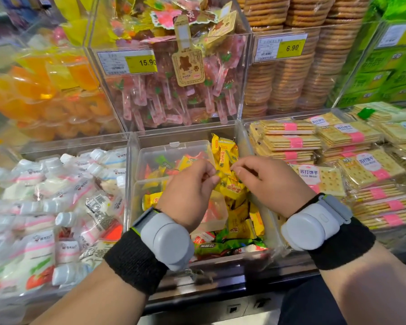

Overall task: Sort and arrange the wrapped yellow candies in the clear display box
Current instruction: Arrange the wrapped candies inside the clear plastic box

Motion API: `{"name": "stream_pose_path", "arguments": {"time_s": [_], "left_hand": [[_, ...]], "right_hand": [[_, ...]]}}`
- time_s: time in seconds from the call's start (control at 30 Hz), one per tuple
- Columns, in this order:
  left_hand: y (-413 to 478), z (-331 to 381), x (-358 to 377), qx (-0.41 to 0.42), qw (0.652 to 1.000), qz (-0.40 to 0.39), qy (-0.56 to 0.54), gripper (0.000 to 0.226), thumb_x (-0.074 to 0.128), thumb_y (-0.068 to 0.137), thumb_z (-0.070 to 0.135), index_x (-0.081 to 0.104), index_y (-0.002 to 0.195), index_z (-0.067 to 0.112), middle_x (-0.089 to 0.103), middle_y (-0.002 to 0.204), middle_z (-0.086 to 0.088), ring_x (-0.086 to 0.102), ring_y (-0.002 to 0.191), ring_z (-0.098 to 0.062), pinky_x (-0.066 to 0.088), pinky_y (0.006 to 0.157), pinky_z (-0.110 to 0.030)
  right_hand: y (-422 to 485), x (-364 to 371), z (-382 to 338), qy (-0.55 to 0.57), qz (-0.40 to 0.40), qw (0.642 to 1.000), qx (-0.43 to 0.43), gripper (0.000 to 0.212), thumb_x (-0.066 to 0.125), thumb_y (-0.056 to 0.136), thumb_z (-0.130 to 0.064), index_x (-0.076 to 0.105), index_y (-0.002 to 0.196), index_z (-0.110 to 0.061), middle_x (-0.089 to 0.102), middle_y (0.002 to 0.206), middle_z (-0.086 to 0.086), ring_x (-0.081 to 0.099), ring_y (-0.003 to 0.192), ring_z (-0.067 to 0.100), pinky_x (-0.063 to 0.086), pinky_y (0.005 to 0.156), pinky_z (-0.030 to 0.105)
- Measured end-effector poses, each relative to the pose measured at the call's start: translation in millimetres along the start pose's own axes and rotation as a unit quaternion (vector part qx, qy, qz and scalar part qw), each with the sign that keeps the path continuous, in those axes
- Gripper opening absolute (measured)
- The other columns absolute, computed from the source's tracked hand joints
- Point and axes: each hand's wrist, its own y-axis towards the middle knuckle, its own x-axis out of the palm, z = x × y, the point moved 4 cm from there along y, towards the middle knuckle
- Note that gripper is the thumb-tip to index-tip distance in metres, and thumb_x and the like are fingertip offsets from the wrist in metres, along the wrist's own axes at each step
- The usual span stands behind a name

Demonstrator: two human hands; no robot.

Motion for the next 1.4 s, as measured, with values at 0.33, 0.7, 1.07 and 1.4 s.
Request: {"name": "stream_pose_path", "arguments": {"time_s": [0.33,0.7,1.07,1.4], "left_hand": [[-9,-38,-37,-0.047,0.995,0.085,-0.026,0.02,0.052,0.09,0.022,0.044,0.075,0.031,0.056,0.067,0.007,0.057,0.069,-0.019,0.042,0.066,-0.032],[-27,-69,-66,-0.094,0.991,0.09,0.008,0.014,0.05,0.089,0.018,0.048,0.102,0.024,0.059,0.078,0.005,0.058,0.079,-0.025,0.048,0.074,-0.039],[-36,-81,-72,-0.097,0.97,0.023,0.222,0.011,0.055,0.084,0.032,0.064,0.091,0.034,0.063,0.107,0.009,0.048,0.109,-0.019,0.029,0.092,-0.035],[-41,-86,-60,-0.06,0.95,-0.038,0.302,0.018,0.052,0.085,0.038,0.066,0.089,0.027,0.055,0.114,0.013,0.034,0.118,-0.015,0.017,0.096,-0.037]], "right_hand": [[10,34,-29,0.065,-0.071,0.995,-0.013,0.018,0.053,0.085,-0.044,0.059,0.1,-0.037,0.06,0.072,-0.015,0.053,0.066,-0.008,0.037,0.056,0.009],[22,72,-57,0.075,-0.077,0.994,-0.02,0.025,0.067,0.079,-0.028,0.053,0.099,-0.034,0.047,0.074,-0.012,0.045,0.06,0.005,0.045,0.065,0.029],[23,107,-69,0.032,-0.182,0.983,-0.021,0.018,0.065,0.08,-0.026,0.057,0.094,-0.036,0.043,0.065,-0.01,0.043,0.06,0.005,0.034,0.056,0.021],[20,119,-71,0.01,-0.218,0.976,-0.014,0.018,0.066,0.08,-0.025,0.062,0.095,-0.032,0.046,0.068,-0.008,0.045,0.062,0.009,0.036,0.057,0.022]]}}
